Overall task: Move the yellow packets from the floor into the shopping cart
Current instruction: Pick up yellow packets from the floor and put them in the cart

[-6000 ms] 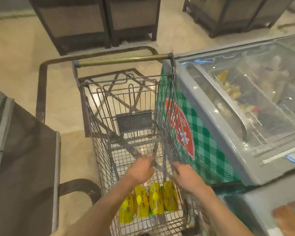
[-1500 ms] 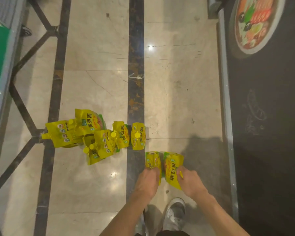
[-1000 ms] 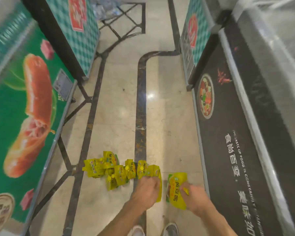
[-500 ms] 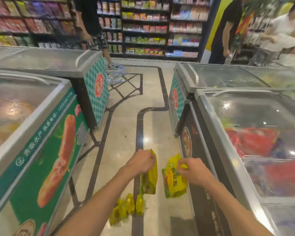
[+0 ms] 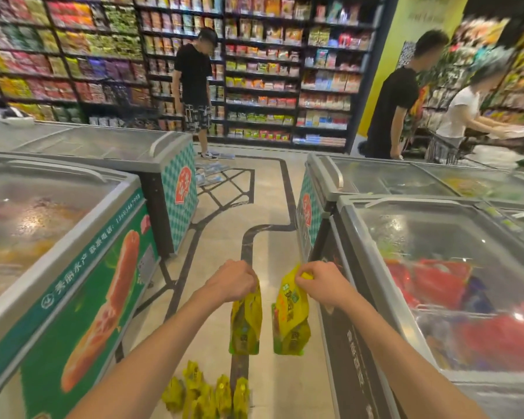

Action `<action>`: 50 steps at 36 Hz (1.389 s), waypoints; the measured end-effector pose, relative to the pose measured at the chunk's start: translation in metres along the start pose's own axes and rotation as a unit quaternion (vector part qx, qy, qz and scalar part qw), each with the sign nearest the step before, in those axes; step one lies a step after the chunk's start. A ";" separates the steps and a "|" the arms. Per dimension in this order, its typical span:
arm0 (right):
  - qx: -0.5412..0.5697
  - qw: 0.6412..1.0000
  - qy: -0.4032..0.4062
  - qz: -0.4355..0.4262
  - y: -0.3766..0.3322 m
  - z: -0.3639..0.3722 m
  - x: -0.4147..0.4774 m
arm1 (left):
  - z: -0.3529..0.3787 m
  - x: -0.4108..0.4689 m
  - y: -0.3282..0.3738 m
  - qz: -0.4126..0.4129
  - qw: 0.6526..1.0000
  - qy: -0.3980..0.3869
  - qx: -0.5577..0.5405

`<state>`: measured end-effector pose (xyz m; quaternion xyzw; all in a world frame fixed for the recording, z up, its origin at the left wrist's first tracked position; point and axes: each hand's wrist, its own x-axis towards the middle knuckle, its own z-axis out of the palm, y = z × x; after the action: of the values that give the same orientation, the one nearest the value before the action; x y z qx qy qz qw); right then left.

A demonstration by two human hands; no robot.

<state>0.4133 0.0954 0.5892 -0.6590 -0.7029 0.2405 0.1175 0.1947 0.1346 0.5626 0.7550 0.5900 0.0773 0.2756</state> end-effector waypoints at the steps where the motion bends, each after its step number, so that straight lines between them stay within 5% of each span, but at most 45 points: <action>1: 0.004 1.000 -0.002 -0.010 -0.003 -0.001 0.001 | 0.000 -0.003 -0.002 -0.006 1.000 0.008 -0.002; 22: -0.015 0.962 -0.133 -0.239 -0.080 0.046 -0.005 | 0.000 -0.146 -0.030 -0.225 0.967 0.109 -0.046; 39: -0.044 0.849 -0.243 -0.468 -0.243 0.149 -0.117 | 0.016 -0.400 -0.072 -0.452 0.813 0.338 -0.144; 50: -0.067 0.758 -0.309 -0.570 -0.366 0.244 -0.257 | 0.048 -0.590 -0.105 -0.566 0.669 0.442 -0.189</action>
<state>0.0038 -0.2081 0.5994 -0.0326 -0.9610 0.2723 -0.0352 -0.0456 -0.4162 0.5923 0.0847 0.9296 0.3413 0.1102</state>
